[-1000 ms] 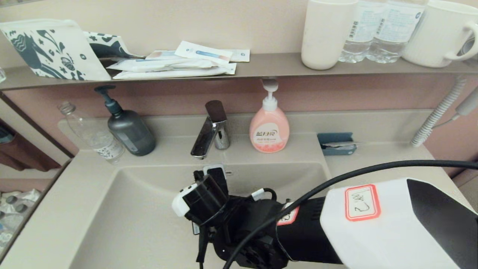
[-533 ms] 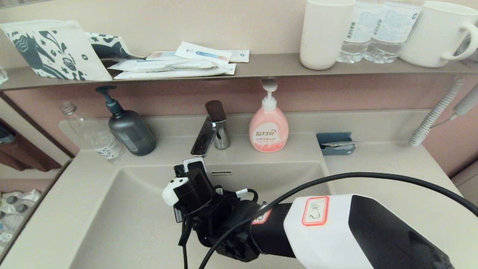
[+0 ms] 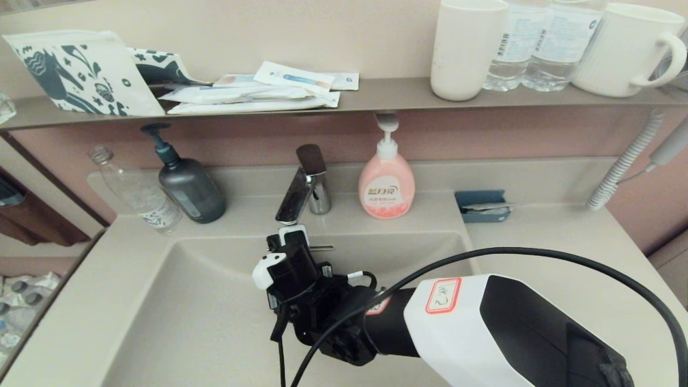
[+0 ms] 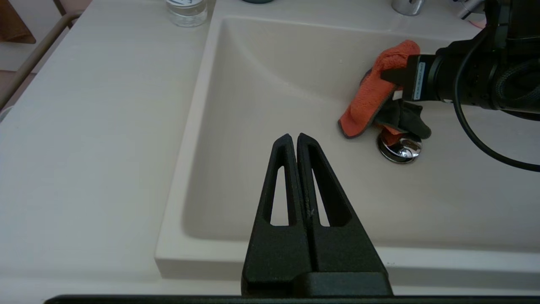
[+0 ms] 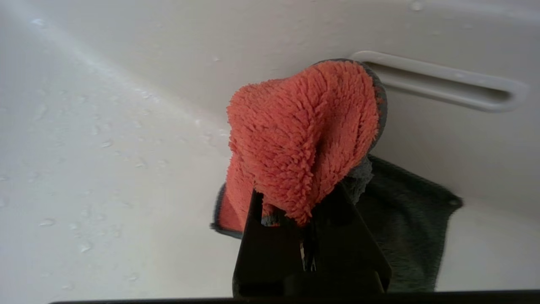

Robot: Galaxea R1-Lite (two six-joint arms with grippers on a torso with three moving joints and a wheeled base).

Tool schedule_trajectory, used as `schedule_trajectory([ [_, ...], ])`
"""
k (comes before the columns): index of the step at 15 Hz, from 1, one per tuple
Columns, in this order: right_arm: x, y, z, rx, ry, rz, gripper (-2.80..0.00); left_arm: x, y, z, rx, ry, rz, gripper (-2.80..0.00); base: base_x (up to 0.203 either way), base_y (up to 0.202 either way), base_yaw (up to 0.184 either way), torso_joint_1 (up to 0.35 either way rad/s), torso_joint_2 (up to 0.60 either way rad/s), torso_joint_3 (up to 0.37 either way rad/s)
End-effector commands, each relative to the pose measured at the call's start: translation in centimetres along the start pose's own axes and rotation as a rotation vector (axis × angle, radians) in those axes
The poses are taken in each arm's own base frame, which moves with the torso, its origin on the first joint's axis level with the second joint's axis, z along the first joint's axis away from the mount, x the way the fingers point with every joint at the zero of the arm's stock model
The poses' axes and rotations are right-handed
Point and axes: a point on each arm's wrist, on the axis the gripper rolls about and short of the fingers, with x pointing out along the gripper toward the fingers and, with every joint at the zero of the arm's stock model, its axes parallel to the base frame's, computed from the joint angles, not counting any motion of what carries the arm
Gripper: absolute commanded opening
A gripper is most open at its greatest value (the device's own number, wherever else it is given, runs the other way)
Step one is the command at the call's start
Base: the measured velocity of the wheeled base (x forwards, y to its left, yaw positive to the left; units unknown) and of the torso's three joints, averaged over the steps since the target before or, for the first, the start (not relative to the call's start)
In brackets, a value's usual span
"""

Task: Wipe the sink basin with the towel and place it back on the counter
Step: Wipe the sink

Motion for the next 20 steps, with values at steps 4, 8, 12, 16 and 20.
schedule_trajectory([
  [4,-0.1,-0.6,-0.3,-0.007,0.017,-0.025,-2.8,0.0,0.0,0.0,-0.002,0.001,0.001,-2.8,0.0,0.0,0.0,0.0,0.0,0.0],
  [8,-0.5,0.4,-3.8,-0.064,0.096,-0.01,-2.8,0.0,0.0,0.0,-0.001,0.001,0.001,-2.8,0.0,0.0,0.0,0.0,0.0,0.0],
  [12,-0.8,1.5,-3.2,-0.051,0.07,0.024,-2.8,0.0,0.0,0.0,-0.001,0.0,0.001,-2.8,0.0,0.0,0.0,0.0,0.0,0.0],
  [16,0.2,1.6,-3.2,-0.069,0.049,0.027,-2.8,0.0,0.0,0.0,-0.001,0.0,0.001,-2.8,0.0,0.0,0.0,0.0,0.0,0.0],
  [20,1.3,-0.4,-2.2,-0.059,0.038,-0.004,-2.8,0.0,0.0,0.0,0.0,0.001,0.001,-2.8,0.0,0.0,0.0,0.0,0.0,0.0],
])
